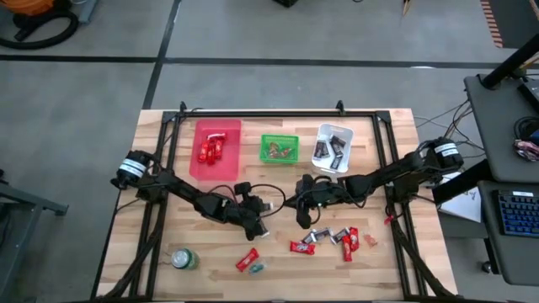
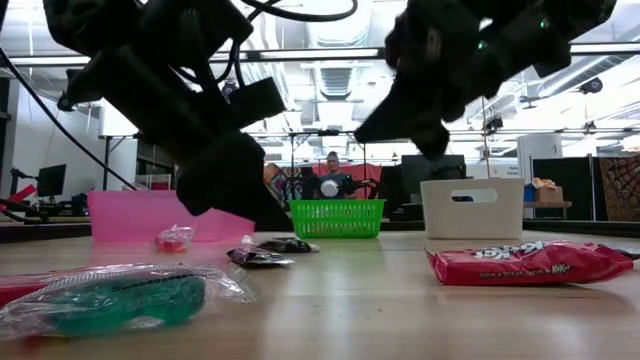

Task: Sort candy
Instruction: Put the brown chocolate bar into the white bin

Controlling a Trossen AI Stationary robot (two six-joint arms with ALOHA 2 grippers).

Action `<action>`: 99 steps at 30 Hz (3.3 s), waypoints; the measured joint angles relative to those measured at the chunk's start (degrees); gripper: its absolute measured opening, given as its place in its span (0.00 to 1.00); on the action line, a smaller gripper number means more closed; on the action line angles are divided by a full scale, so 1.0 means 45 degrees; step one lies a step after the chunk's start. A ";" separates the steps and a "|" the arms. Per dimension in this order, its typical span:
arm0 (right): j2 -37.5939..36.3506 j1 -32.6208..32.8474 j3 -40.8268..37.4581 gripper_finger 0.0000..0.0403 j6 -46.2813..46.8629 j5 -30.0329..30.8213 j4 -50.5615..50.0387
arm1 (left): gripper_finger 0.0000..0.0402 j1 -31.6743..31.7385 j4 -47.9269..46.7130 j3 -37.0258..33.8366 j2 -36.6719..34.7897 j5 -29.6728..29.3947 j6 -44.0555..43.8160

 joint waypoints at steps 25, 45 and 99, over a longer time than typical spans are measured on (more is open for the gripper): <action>0.2105 -0.0292 0.1030 0.18 0.2866 -0.0330 0.0061 | 0.00 0.0139 -0.0080 -0.1435 -0.1277 0.1997 0.2036; 0.4822 -0.0952 0.2679 0.61 0.5443 -0.1054 0.0046 | 0.00 0.0141 0.2483 -0.2969 -0.0987 0.2118 0.1356; -0.3518 -0.3160 0.3457 0.06 0.3470 0.5708 -1.4944 | 0.00 0.0146 0.2297 -0.3216 -0.5538 0.1505 0.2757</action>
